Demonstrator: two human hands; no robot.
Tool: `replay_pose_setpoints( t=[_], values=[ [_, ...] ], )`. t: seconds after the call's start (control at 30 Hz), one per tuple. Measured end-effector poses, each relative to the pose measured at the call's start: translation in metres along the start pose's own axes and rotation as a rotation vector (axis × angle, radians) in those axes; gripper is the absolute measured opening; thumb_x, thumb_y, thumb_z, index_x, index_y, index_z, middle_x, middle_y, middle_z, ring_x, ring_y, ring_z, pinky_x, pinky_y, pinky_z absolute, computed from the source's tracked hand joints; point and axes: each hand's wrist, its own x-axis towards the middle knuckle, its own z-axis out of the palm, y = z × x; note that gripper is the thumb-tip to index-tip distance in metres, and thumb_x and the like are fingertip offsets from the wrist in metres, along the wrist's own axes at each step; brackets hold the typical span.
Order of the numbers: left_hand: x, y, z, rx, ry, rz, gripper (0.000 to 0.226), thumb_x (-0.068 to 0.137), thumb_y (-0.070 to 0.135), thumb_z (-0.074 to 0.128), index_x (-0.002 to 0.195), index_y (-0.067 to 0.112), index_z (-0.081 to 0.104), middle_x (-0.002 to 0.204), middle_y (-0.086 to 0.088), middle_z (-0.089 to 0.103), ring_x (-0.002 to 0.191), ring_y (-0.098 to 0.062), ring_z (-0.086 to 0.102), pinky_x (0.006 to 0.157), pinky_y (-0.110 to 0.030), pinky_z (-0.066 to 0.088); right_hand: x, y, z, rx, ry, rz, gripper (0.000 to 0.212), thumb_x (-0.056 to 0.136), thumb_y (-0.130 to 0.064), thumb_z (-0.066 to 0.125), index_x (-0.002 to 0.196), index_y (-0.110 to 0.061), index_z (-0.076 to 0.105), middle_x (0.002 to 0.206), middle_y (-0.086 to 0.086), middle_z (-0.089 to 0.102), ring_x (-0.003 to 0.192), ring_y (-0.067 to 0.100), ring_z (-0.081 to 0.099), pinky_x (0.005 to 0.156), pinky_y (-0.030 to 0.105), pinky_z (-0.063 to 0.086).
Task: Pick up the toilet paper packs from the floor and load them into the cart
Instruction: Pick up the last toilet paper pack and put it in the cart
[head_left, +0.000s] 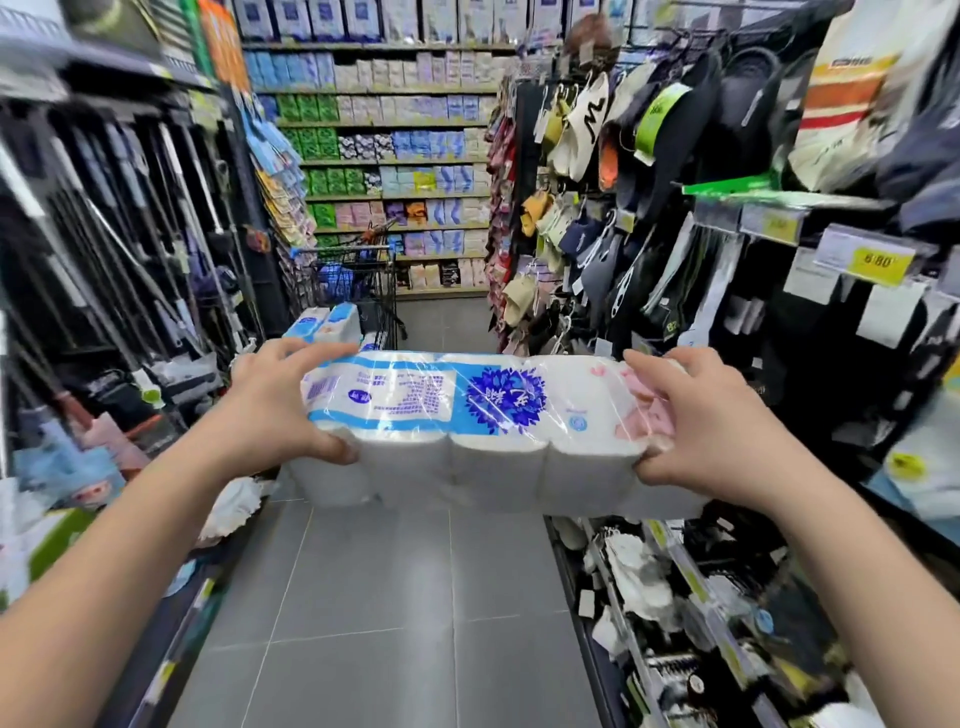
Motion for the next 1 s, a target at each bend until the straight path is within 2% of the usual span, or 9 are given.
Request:
replay_pose_setpoints(
  t=[0.1,0.17,0.37,0.53,0.7,0.83,0.9,1.0],
  values=[
    [0.014,-0.010,0.000,-0.018,0.010,-0.003,0.117,0.041,0.046,0.098,0.143,0.057,0.042,0.148,0.001,0.036,0.141,-0.029,0.026,0.119,-0.048,0.028,0.023,-0.007,0.004,0.012,-0.024,-0.020,0.117,0.042,-0.051,0.068,0.154,-0.040,0.034,0.140,0.004,0.038,0.129,0.032,0.045,0.109,0.047,0.043],
    [0.030,-0.020,0.000,-0.014,0.026,-0.005,0.115,0.045,0.041,0.100,0.143,0.057,0.043,0.147,0.001,0.036,0.141,-0.029,0.026,0.119,-0.049,0.027,0.045,-0.013,0.010,0.007,-0.039,-0.027,0.117,0.041,-0.052,0.066,0.153,-0.041,0.033,0.139,0.003,0.037,0.129,0.031,0.045,0.109,0.048,0.044],
    [0.107,-0.066,-0.001,-0.029,0.055,-0.027,0.131,0.045,0.042,0.099,0.153,0.057,0.025,0.148,0.002,0.035,0.141,-0.026,0.026,0.118,-0.047,0.028,0.131,-0.040,0.039,0.032,-0.033,-0.042,0.117,0.042,-0.048,0.068,0.154,-0.041,0.035,0.141,0.002,0.036,0.130,0.029,0.044,0.113,0.045,0.040],
    [0.193,-0.103,-0.013,-0.006,0.076,-0.022,0.130,0.047,0.038,0.100,0.154,0.052,0.028,0.149,-0.001,0.036,0.137,-0.026,0.027,0.116,-0.046,0.027,0.220,-0.066,0.067,0.041,-0.031,-0.031,0.116,0.044,-0.048,0.068,0.154,-0.040,0.033,0.143,0.002,0.035,0.131,0.030,0.044,0.112,0.045,0.041],
    [0.283,-0.142,-0.021,0.010,0.057,0.004,0.133,0.035,0.057,0.091,0.152,0.054,0.029,0.147,0.002,0.038,0.139,-0.026,0.027,0.117,-0.047,0.027,0.306,-0.086,0.090,0.031,-0.032,-0.006,0.119,0.043,-0.052,0.066,0.155,-0.041,0.030,0.144,0.002,0.035,0.132,0.030,0.043,0.114,0.045,0.040],
    [0.341,-0.156,-0.021,-0.013,0.052,0.016,0.127,0.046,0.040,0.099,0.153,0.053,0.031,0.146,0.003,0.036,0.138,-0.023,0.022,0.117,-0.047,0.025,0.362,-0.089,0.108,0.036,-0.013,0.001,0.120,0.042,-0.051,0.068,0.155,-0.040,0.031,0.142,0.003,0.036,0.132,0.031,0.043,0.113,0.045,0.040],
    [0.365,-0.161,-0.018,-0.002,0.055,0.009,0.127,0.047,0.041,0.099,0.153,0.054,0.030,0.146,0.005,0.034,0.137,-0.022,0.022,0.115,-0.048,0.028,0.386,-0.088,0.115,0.048,-0.021,0.007,0.119,0.044,-0.046,0.072,0.155,-0.040,0.031,0.141,0.001,0.035,0.130,0.030,0.043,0.112,0.044,0.041],
    [0.401,-0.169,-0.010,0.032,0.054,-0.003,0.125,0.046,0.045,0.098,0.152,0.055,0.032,0.142,0.008,0.035,0.134,-0.020,0.024,0.111,-0.047,0.032,0.427,-0.082,0.125,0.052,-0.030,0.000,0.119,0.040,-0.050,0.067,0.154,-0.041,0.033,0.140,-0.002,0.035,0.128,0.027,0.044,0.110,0.042,0.043]
  ],
)
